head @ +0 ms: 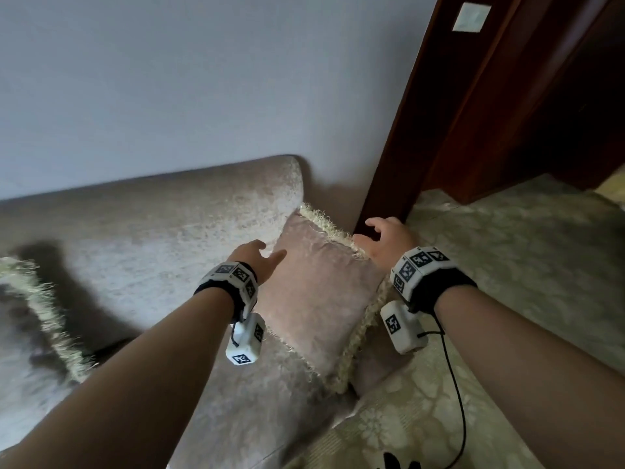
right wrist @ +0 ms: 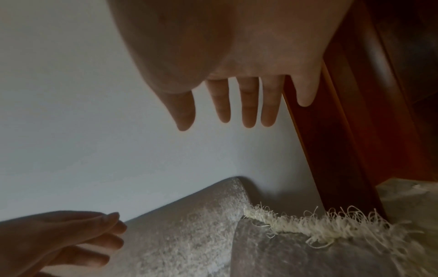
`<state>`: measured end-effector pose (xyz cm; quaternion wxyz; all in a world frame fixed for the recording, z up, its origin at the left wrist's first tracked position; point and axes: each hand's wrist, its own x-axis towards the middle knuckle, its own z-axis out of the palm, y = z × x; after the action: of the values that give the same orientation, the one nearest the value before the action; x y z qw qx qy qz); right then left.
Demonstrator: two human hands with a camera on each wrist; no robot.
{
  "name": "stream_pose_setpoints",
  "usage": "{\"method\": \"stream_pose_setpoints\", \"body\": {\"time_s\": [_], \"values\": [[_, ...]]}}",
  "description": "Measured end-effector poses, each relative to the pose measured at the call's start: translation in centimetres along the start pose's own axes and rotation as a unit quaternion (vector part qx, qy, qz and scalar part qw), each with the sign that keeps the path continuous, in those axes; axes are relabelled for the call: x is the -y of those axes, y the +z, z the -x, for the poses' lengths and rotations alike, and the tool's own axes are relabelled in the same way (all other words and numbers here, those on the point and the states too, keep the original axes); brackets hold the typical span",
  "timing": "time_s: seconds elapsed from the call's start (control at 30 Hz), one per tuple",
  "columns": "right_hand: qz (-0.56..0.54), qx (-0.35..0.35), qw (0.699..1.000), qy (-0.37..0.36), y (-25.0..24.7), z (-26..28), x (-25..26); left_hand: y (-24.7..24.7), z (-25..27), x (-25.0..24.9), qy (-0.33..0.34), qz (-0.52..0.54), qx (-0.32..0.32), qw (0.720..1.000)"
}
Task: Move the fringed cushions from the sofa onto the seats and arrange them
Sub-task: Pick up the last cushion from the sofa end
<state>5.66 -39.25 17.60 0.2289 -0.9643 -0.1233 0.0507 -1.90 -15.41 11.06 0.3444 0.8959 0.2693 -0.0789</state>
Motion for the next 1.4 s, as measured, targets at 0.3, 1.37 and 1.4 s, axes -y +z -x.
{"method": "stream_pose_setpoints", "body": {"time_s": [0.3, 1.37, 1.4], "values": [[0.044, 0.094, 0.995, 0.006, 5.5, -8.8, -1.0, 4.2, -8.2, 2.9, -0.086, 0.053, 0.011, 0.995], [0.329, 0.182, 0.919, 0.116, 26.1, -26.4, -11.5, 33.7, -17.3, 15.5, -0.413, 0.519, 0.002, 0.748], [0.319, 0.188, 0.921, 0.118, 25.7, -26.8, -12.2, 33.8, -17.6, 15.3, -0.418, 0.525, 0.003, 0.742]]}}
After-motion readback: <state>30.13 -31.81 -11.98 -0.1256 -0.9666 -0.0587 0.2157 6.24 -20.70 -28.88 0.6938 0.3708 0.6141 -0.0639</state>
